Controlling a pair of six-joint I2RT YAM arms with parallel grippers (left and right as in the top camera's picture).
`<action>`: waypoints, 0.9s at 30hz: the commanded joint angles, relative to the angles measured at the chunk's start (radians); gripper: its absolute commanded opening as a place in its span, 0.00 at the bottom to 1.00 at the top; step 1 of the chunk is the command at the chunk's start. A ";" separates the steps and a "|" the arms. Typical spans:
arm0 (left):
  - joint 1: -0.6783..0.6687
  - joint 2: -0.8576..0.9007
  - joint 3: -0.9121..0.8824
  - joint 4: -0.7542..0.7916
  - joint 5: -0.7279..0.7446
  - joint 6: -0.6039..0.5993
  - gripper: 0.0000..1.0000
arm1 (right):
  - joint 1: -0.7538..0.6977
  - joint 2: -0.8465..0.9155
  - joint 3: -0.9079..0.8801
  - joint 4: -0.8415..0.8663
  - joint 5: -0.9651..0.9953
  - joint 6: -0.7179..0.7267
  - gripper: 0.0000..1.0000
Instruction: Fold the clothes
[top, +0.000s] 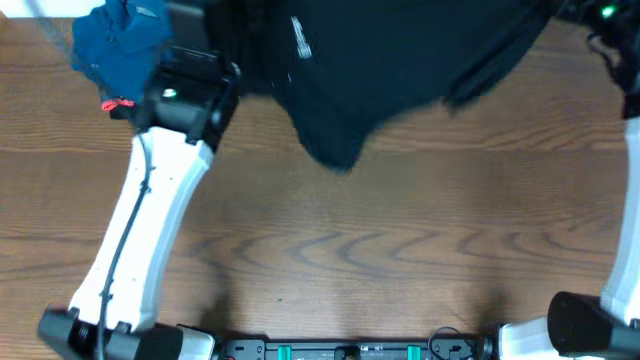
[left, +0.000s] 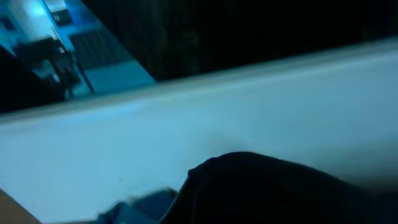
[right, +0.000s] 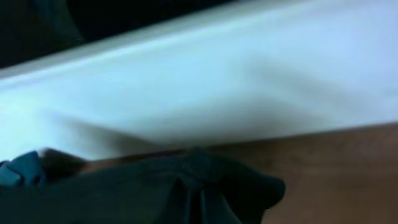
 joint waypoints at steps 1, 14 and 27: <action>0.008 -0.077 0.038 -0.070 -0.008 0.033 0.06 | 0.000 -0.027 0.062 -0.056 0.114 -0.076 0.01; 0.005 -0.114 0.015 -0.869 0.246 -0.298 0.06 | -0.006 -0.022 0.060 -0.592 0.152 -0.066 0.02; 0.005 -0.112 -0.002 -1.313 0.337 -0.405 0.55 | -0.003 -0.028 -0.022 -0.879 0.144 -0.076 0.78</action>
